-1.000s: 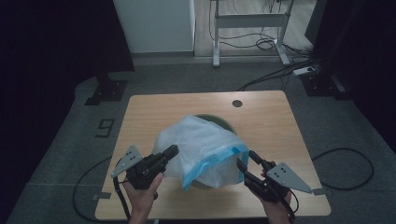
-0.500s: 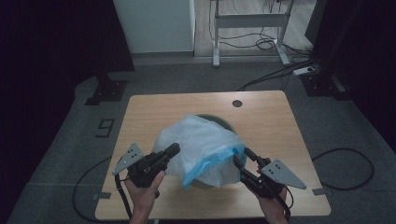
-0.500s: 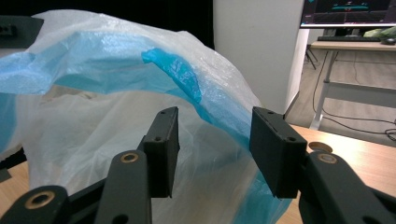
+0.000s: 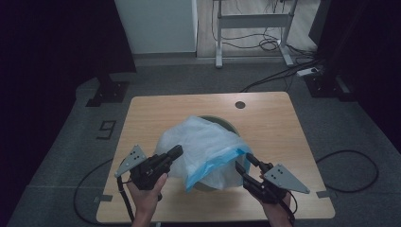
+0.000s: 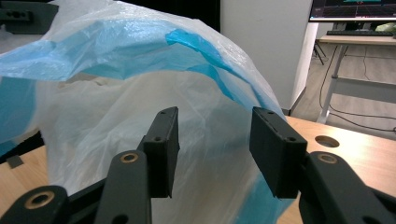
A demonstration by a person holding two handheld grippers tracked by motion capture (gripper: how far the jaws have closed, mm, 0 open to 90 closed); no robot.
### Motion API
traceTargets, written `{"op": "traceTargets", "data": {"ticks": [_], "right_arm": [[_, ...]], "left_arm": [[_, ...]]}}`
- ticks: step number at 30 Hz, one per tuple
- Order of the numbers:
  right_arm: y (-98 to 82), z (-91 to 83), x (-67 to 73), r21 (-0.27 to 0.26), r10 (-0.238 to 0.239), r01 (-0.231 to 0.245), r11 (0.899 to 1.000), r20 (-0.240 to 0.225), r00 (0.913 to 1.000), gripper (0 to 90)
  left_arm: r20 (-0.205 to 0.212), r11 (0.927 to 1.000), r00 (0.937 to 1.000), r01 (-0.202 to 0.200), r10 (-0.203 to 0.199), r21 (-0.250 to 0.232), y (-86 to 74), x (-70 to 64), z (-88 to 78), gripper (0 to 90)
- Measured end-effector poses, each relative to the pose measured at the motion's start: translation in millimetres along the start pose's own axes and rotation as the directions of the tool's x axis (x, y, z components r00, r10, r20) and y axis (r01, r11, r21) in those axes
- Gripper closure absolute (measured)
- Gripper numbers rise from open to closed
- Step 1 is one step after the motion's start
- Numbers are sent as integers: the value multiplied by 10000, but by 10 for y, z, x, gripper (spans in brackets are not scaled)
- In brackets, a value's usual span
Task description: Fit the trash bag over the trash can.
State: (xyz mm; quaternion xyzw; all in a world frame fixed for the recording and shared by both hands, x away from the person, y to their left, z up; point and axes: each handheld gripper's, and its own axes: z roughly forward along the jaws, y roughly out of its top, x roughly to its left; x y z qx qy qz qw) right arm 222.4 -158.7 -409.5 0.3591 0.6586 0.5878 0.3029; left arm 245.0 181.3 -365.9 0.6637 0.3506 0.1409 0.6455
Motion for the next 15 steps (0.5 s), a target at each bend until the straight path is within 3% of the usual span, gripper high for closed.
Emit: {"op": "traceTargets", "data": {"ticks": [15], "right_arm": [[173,94,-92,-29,-387,388,9992,337,9987,502]], "left_arm": [[-42,10000,10000,81,-81,-9,-13,31,-22,893]]}}
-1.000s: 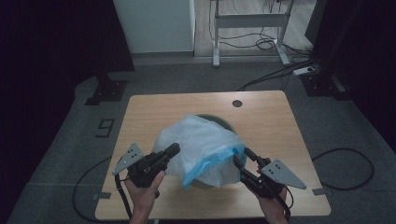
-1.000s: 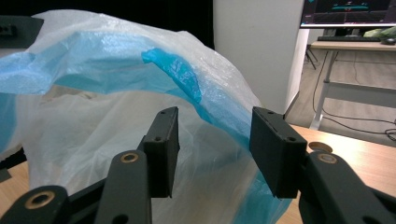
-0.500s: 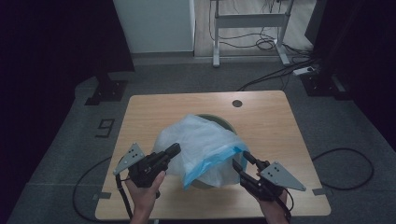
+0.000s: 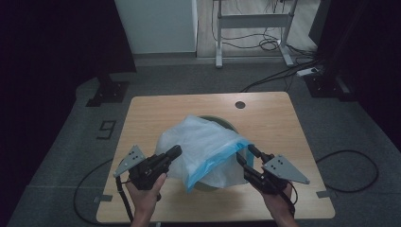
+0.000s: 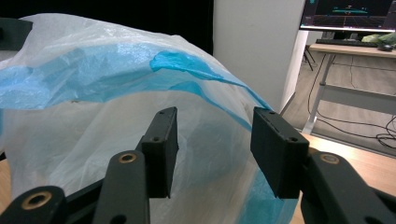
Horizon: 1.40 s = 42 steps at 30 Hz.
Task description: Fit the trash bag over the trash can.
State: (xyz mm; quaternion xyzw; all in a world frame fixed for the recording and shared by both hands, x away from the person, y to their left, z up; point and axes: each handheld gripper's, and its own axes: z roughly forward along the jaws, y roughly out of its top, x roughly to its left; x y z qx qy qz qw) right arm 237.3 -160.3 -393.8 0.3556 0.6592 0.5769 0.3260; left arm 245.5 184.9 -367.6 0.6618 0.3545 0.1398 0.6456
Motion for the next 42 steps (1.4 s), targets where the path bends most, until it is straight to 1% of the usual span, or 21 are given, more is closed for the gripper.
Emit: {"op": "traceTargets", "data": {"ticks": [3,5,12,20,24,26,28,29,32,33,35,38,40,42], "right_arm": [[17,25,-14,17,-36,37,10000,-87,10000,502],[26,50,-17,65,-110,110,9999,-38,9999,500],[97,68,-26,-93,-273,274,9996,90,9996,490],[177,65,1,-245,-486,485,9985,-22,9988,488],[166,105,12,-84,-586,585,9983,-152,9982,488],[144,153,14,43,-656,656,9978,-102,9978,489],[129,199,11,95,-618,618,9980,-75,9981,525],[124,218,13,96,-635,635,9979,-66,9980,589],[105,244,33,66,-614,615,9981,-150,9980,826],[94,243,36,27,-570,571,9984,-256,9980,880],[61,233,34,-1,-462,462,9989,-424,9980,889],[-23,200,7,13,-427,429,9991,-630,9971,890],[-94,157,-23,43,-351,355,9994,-758,9965,890],[-143,115,-49,16,-373,376,9993,-859,9956,890]], "left_arm": [[25,10000,10000,32,-32,7,-3,3,7,893],[6,10000,10000,32,-32,7,-4,6,6,893],[-34,10000,10000,88,-88,5,-2,28,-9,891],[-1,9999,9999,106,-106,22,-3,17,1,887],[5,9999,9999,100,-100,37,-5,15,9,886],[12,9999,9999,100,-101,40,-6,12,15,886],[8,10000,10000,93,-93,29,-7,9,18,886],[-12,10000,10000,90,-90,7,-7,9,18,886],[-31,9999,9999,141,-141,-92,-5,19,15,887],[-45,9998,9998,177,-178,-135,-5,27,11,888],[-92,9993,9996,281,-284,-251,-8,48,3,892],[-214,9981,9988,428,-438,-442,-12,97,-16,896],[-253,9964,9977,619,-635,-580,-3,144,-31,897],[-335,9954,9968,701,-724,-653,10,180,-41,898]]}}
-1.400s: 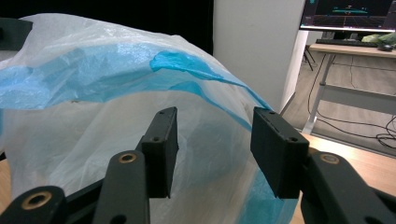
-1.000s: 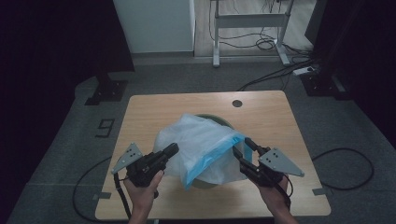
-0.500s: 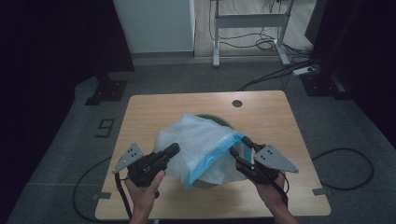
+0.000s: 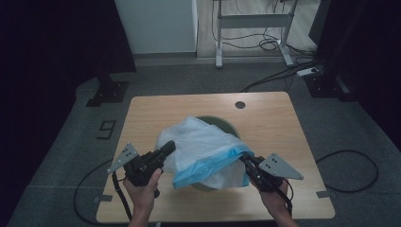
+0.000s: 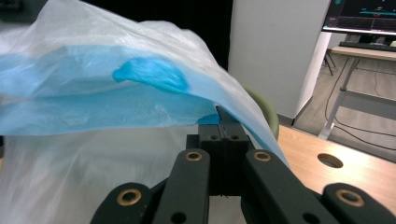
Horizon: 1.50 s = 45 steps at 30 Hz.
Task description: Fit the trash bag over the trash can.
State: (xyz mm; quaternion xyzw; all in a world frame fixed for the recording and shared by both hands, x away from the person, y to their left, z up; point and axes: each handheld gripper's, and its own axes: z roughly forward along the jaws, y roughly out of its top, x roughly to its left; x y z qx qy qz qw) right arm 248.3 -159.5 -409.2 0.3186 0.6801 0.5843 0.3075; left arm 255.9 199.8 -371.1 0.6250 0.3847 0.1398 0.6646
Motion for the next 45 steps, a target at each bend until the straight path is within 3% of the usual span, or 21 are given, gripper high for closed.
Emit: {"op": "traceTargets", "data": {"ticks": [5,11,21,23,26,32,34,38,41,45], "right_arm": [[-113,-158,-30,-97,-71,69,9999,-249,9997,890],[-252,-375,-76,-85,-79,78,9999,-121,9999,889],[-355,-455,-115,51,111,-111,9999,137,9998,888],[-332,-448,-122,1,97,-97,10000,155,9998,888],[-291,-431,-122,-46,3,-2,10000,132,9999,889],[-260,-414,-100,-65,-125,126,9999,85,9999,888],[-259,-413,-97,-34,-175,175,9998,89,9998,888],[-246,-412,-93,-2,-250,250,9997,118,9996,888],[-232,-413,-99,-24,-275,275,9996,130,9995,889],[-213,-400,-90,-22,-289,289,9996,95,9995,888]], "left_arm": [[-277,9996,9994,184,-189,-194,53,101,-31,898],[-400,9991,9986,332,-343,-272,14,164,-152,898],[-445,9995,9989,-104,118,309,-130,91,-255,895],[-403,9993,9989,-248,258,274,-93,42,-269,856],[-365,9981,9977,-562,572,260,1,-58,-276,727],[-588,9877,9872,-1451,1485,588,171,-283,-198,524],[-783,9828,9816,-1680,1739,771,203,-339,-161,452],[-792,9711,9716,-2145,2232,1049,234,-428,-96,345],[-486,9629,9686,-2358,2438,1311,241,-471,-33,334],[-63,9462,9629,-2639,2698,1873,242,-537,106,317]]}}
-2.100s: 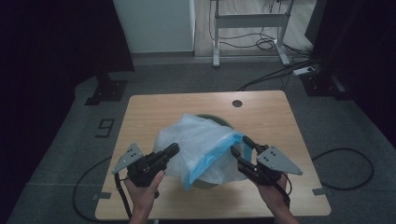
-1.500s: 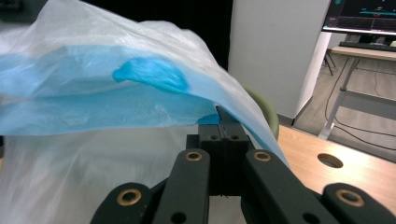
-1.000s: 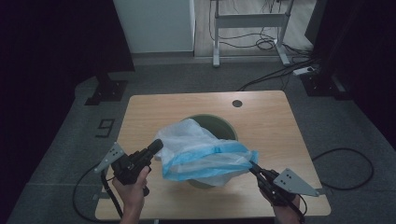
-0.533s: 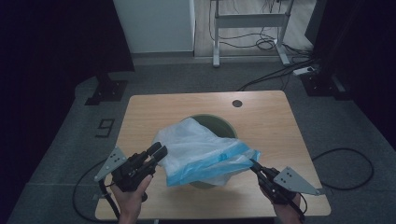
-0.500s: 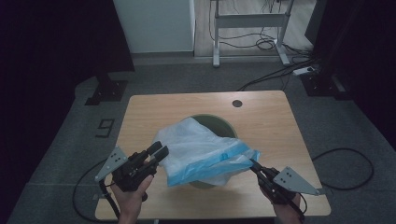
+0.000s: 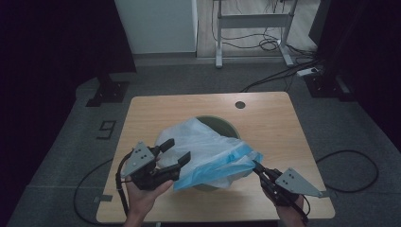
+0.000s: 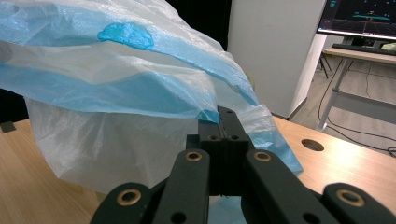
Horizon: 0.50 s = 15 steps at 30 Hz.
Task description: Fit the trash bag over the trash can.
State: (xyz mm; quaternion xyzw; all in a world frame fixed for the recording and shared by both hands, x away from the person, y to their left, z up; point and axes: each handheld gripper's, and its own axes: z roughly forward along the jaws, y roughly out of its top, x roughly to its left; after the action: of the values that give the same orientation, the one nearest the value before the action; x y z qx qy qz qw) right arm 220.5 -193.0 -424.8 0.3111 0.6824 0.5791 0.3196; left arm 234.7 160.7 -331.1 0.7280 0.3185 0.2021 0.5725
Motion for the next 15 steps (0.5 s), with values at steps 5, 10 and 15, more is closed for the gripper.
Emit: {"op": "traceTargets", "data": {"ticks": [5,10,15], "right_arm": [[2,22,25,40,23,-23,10000,-37,10000,888],[-6,35,34,69,40,-40,10000,-71,10000,888],[-6,44,43,57,48,-47,10000,-92,9999,888]], "left_arm": [[334,9986,9994,-51,34,525,12,-48,185,275],[442,9935,9989,-210,161,1116,-45,-69,332,220],[494,9858,9984,-360,282,1639,-118,-98,471,200]]}}
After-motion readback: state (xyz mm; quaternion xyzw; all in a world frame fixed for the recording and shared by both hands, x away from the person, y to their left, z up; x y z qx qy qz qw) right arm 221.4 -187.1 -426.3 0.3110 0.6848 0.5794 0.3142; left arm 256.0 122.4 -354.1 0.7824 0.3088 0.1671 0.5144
